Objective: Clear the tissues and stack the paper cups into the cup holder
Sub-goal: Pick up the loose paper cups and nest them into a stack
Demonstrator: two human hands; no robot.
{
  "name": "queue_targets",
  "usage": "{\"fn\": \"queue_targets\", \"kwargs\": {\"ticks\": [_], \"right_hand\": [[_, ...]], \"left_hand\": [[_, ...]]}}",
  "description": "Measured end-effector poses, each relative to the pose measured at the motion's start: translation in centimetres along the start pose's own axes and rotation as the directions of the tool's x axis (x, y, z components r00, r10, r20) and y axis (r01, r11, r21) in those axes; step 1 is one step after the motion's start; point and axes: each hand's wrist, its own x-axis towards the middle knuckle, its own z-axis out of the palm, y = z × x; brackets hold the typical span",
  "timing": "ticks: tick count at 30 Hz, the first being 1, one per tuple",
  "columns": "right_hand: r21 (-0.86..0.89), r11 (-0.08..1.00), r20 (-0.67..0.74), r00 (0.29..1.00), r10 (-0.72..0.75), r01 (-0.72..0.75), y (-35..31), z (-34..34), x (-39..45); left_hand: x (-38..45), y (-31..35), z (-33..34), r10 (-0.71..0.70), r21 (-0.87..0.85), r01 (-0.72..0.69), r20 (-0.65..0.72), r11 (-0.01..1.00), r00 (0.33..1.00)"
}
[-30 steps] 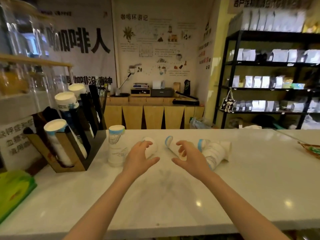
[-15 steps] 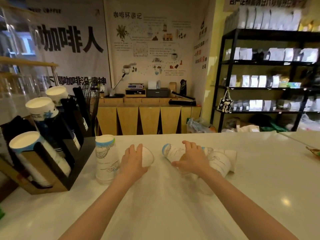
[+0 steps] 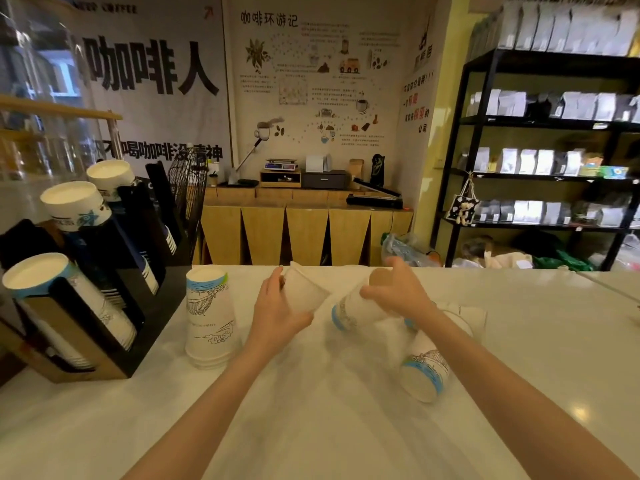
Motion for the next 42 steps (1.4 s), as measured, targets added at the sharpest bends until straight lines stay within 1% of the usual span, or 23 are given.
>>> {"fn": "queue_targets", "kwargs": {"ticks": [2, 5, 7, 9, 11, 13, 15, 18, 20, 22, 24, 27, 29, 32, 35, 37, 38, 39, 40, 41, 42], "right_hand": [[0.088, 0.996, -0.039, 0.999, -0.025, 0.029, -1.0, -1.6, 0.6], [0.127, 0.987, -0.123, 0.989, -0.078, 0.094, -2.9, -4.3, 1.0], [0.161, 0.973, -0.188, 0.973, -0.134, 0.165, -4.5, -6.0, 0.8], [0.226, 0.943, -0.260, 0.948, -0.184, 0.245, -6.1, -7.5, 0.4], [0.279, 0.911, -0.281, 0.933, -0.226, 0.304, -7.6, -8.6, -0.1], [0.325, 0.884, -0.233, 0.935, -0.268, 0.335, -8.7, -8.7, -0.6], [0.311, 0.882, -0.165, 0.934, -0.317, 0.354, -9.4, -8.0, -0.9], [0.174, 0.897, -0.050, 0.914, -0.403, 0.405, -10.0, -6.0, -1.4], [0.050, 0.891, 0.070, 0.889, -0.453, 0.451, -10.0, -4.3, -1.7], [-0.024, 0.876, 0.172, 0.865, -0.471, 0.482, -9.8, -2.7, -1.7], [-0.047, 0.875, 0.244, 0.855, -0.458, 0.482, -9.5, -1.4, -1.7], [-0.109, 0.889, 0.352, 0.854, -0.384, 0.445, -8.7, 0.3, -1.5], [-0.125, 0.897, 0.392, 0.852, -0.348, 0.424, -7.8, 1.4, -1.6], [-0.050, 0.919, 0.401, 0.850, -0.341, 0.392, -6.9, 2.4, -1.9], [0.042, 0.934, 0.419, 0.843, -0.338, 0.354, -6.6, 1.8, -1.9], [0.102, 0.944, 0.389, 0.861, -0.328, 0.313, -6.1, 0.5, -1.7], [0.132, 0.947, 0.360, 0.876, -0.321, 0.292, -5.7, -0.3, -1.6], [0.164, 0.948, 0.328, 0.891, -0.312, 0.272, -5.3, -1.2, -1.5], [0.196, 0.949, 0.291, 0.909, -0.297, 0.247, -4.6, -2.1, -1.3], [0.226, 0.948, 0.247, 0.928, -0.277, 0.223, -3.9, -3.1, -1.2], [0.254, 0.947, 0.198, 0.948, -0.250, 0.197, -3.0, -4.0, -1.0]], "left_hand": [[-0.9, 0.4, 0.4, 0.011, -0.147, -0.016, -0.039, 0.989, 0.999], [-2.3, 0.4, 1.4, -0.002, -0.306, -0.006, -0.027, 0.952, 1.000], [-3.1, 0.3, 2.2, -0.017, -0.367, 0.014, -0.006, 0.930, 1.000], [-3.6, 0.3, 2.9, -0.044, -0.392, 0.048, 0.019, 0.919, 0.999], [-3.6, 0.2, 3.2, -0.077, -0.393, 0.084, 0.034, 0.916, 0.996], [-3.4, 0.1, 3.2, -0.083, -0.381, 0.092, 0.040, 0.920, 0.996], [-3.1, -0.1, 3.1, -0.076, -0.374, 0.091, 0.056, 0.923, 0.996], [-3.1, -0.2, 3.0, -0.076, -0.368, 0.098, 0.074, 0.925, 0.994], [-3.1, -0.4, 3.1, -0.073, -0.361, 0.091, 0.063, 0.928, 0.995], [-3.1, -0.5, 3.1, -0.072, -0.354, 0.089, 0.061, 0.931, 0.996], [-3.1, -0.4, 3.1, -0.072, -0.348, 0.091, 0.066, 0.933, 0.995], [-3.2, -0.2, 3.2, -0.085, -0.343, 0.105, 0.074, 0.933, 0.994], [-3.3, 0.0, 3.2, -0.089, -0.356, 0.110, 0.074, 0.928, 0.993], [-3.3, 0.0, 3.1, -0.092, -0.372, 0.112, 0.070, 0.922, 0.993], [-3.4, -0.1, 3.0, -0.085, -0.357, 0.108, 0.080, 0.928, 0.993], [-3.6, 0.0, 2.6, -0.063, -0.328, 0.088, 0.086, 0.941, 0.994], [-3.8, 0.3, 2.3, -0.061, -0.302, 0.080, 0.069, 0.950, 0.996], [-4.1, 0.8, 2.0, -0.062, -0.264, 0.066, 0.025, 0.962, 0.998], [-4.4, 1.3, 1.6, -0.036, -0.216, 0.025, -0.048, 0.976, 0.998], [-4.7, 1.9, 1.2, 0.029, -0.160, -0.051, -0.137, 0.986, 0.990], [-5.0, 2.6, 1.0, 0.122, -0.103, -0.148, -0.220, 0.984, 0.968]]}}
